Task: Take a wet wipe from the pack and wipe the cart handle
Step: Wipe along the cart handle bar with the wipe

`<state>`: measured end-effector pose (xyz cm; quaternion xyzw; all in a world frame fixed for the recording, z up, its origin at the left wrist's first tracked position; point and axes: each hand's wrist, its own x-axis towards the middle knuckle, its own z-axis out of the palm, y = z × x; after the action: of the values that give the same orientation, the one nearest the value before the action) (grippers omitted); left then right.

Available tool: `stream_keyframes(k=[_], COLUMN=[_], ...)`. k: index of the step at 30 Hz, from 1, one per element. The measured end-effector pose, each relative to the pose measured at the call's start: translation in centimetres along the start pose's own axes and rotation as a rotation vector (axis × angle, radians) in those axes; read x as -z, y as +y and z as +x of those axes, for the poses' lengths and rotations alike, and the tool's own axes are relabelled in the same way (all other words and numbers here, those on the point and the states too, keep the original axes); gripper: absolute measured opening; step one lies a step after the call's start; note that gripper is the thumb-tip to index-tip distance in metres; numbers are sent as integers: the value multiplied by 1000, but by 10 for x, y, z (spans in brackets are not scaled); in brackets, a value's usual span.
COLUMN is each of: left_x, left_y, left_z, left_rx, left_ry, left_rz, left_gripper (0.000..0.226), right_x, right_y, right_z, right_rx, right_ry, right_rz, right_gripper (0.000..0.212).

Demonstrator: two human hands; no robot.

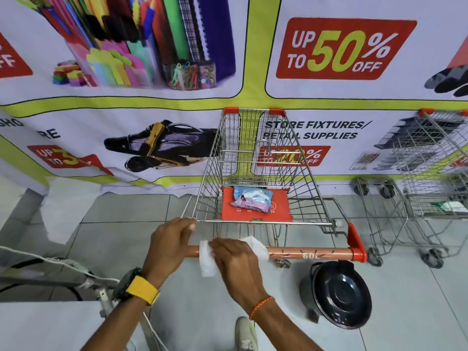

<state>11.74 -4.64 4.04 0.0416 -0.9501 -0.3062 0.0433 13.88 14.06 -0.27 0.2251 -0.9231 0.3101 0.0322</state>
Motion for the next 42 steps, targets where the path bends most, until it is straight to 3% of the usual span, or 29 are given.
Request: stream_keyframes(k=[2,6,13,19,26,33,37,42], left_x=[-6,-28,-38,-42,-42,-47,-49,-45], left_y=[-8,-20,-28,-28,-31,-23,-15,-9], left_z=[8,14,12,5,1,0,-1,-2], left_rx=[-68,-126,-91,-147,-184,-115,-72,-32], left_ry=[25,-113,-118,-93,-63,-36,-7,9], left_rz=[29,-34,116,163,159,73,53,14], left_gripper=[29,35,48,48,48,44,47,54], right_x=[-11,-23,-36,-35,23,90,73,11], right_y=[-1,-5,-3,14,86,151,128,54], right_z=[-3,-5,-9,-21,-60,-102,-92,-55], right_rx=[54,21,-5,95,83,-86,-100,-32], right_ry=[45,60,137,210,260,339,363,271], right_rz=[-126,-275,-360,-403,-497,-492,-454,-367], right_gripper=[25,31,26,26,26,36,31,26])
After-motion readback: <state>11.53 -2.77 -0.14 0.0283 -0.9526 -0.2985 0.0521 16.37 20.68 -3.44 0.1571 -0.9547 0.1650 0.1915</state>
